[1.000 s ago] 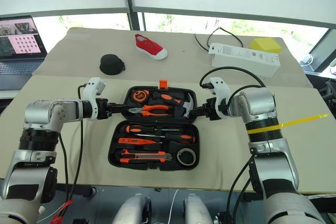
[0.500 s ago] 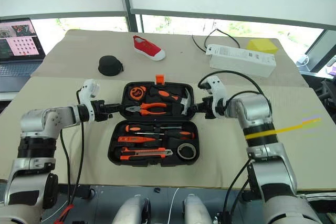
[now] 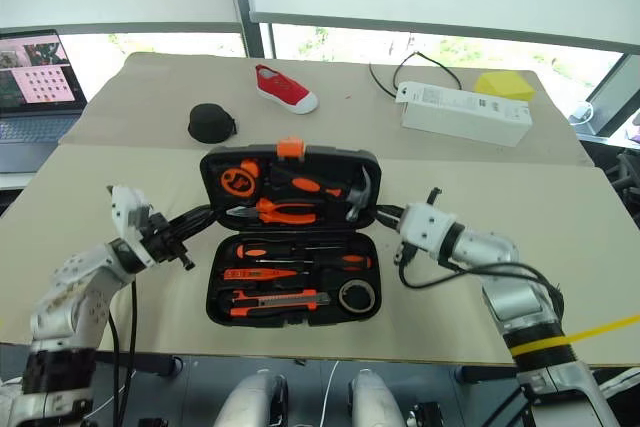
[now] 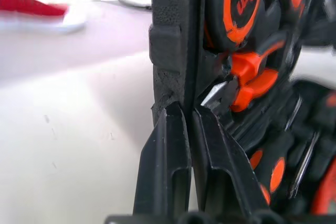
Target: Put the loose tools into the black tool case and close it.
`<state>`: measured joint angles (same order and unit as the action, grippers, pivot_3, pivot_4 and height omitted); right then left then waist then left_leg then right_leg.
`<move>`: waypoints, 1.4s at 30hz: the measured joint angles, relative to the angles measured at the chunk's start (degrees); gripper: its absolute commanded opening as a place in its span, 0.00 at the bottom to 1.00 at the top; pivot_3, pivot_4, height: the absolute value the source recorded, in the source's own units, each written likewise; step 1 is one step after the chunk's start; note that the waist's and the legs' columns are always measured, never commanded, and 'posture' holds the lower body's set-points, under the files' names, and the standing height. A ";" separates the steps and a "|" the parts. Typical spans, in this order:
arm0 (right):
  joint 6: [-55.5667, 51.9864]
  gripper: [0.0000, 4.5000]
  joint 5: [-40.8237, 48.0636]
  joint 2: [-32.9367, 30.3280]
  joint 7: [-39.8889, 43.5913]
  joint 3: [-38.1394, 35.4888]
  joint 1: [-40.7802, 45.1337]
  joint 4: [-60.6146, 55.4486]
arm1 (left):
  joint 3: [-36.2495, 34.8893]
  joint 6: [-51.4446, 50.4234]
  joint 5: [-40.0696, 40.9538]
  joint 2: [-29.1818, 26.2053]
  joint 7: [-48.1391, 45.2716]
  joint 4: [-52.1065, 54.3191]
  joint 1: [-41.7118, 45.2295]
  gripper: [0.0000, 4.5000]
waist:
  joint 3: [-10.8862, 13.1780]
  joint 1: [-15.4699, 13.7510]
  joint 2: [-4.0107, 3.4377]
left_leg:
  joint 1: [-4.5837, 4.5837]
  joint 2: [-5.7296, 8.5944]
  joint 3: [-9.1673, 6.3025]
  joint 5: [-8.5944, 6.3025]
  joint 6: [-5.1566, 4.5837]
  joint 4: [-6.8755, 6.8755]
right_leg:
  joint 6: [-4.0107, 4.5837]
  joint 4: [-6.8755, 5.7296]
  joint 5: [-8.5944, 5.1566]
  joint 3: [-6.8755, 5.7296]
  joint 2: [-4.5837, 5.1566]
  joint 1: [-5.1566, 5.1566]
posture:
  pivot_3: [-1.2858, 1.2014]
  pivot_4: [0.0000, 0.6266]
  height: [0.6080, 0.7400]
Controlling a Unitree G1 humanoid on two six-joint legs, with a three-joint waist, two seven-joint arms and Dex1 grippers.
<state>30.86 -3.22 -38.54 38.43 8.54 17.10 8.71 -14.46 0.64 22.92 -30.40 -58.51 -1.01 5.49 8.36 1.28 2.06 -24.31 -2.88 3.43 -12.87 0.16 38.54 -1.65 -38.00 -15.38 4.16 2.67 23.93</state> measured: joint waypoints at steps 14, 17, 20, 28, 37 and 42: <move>1.20 0.54 5.94 -6.89 3.03 -3.57 -16.07 -2.61 | -5.29 4.58 -0.09 -5.76 1.76 -5.81 -10.61 0.63 | 0.06 -0.67 0.07 | 1.41 -0.08 0.01 -0.02 -0.06 -0.54 | 0.06 0.45 -0.11 -0.08 0.05 -1.42 | 0.52 0.24 1.00; -8.18 0.31 18.42 -12.33 11.31 -5.10 -24.76 -12.86 | -4.99 -0.17 1.37 -6.71 1.63 -6.05 -7.88 0.46 | 0.06 -0.88 0.11 | 1.40 -0.09 -0.03 -0.03 -0.07 -0.55 | 0.01 0.52 -0.14 -0.14 0.12 -1.53 | 0.52 0.24 1.00; -13.57 0.10 21.77 -13.84 14.54 -5.00 -27.52 -19.48 | -2.88 -2.74 1.37 -7.16 1.64 -5.96 -4.02 0.23 | 0.06 -0.66 0.24 | 1.44 -0.08 -0.05 -0.02 -0.07 -0.54 | 0.01 0.51 -0.13 -0.14 0.11 -1.56 | 0.52 0.24 1.00; -26.23 0.00 21.01 -12.38 17.01 0.42 -28.88 -28.35 | 8.86 -8.51 -3.93 -7.22 1.45 -7.13 9.66 0.01 | 0.06 -0.46 0.26 | 1.38 -0.04 -0.04 -0.02 -0.06 -0.54 | 0.01 0.53 -0.13 -0.10 -0.08 -1.48 | 0.52 0.24 1.00; -38.22 0.00 14.36 -3.43 14.16 8.79 -17.85 -29.96 | 13.87 -8.16 -8.33 -7.65 -2.16 -16.04 15.46 0.01 | 0.14 -0.33 0.39 | 0.98 -0.04 -0.06 0.06 -0.02 -0.51 | 0.11 0.31 -0.08 -0.04 -0.18 -0.91 | 0.52 0.24 1.00; -39.46 0.00 11.71 -0.31 11.22 8.53 -12.63 -26.26 | 13.44 -8.17 -8.25 -7.83 -2.26 -15.61 14.63 0.01 | 0.15 -0.50 0.42 | 0.82 -0.05 -0.07 0.06 -0.02 -0.45 | 0.11 0.27 -0.08 -0.06 -0.18 -0.78 | 0.52 0.24 1.00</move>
<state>-8.59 8.49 -38.86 49.65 17.07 4.47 -17.55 -1.02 -7.53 14.67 -38.23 -60.76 -16.62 20.12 8.52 0.78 2.48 -23.48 -2.93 3.37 -12.82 0.14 38.09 -1.54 -37.73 -15.46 4.10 2.49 23.15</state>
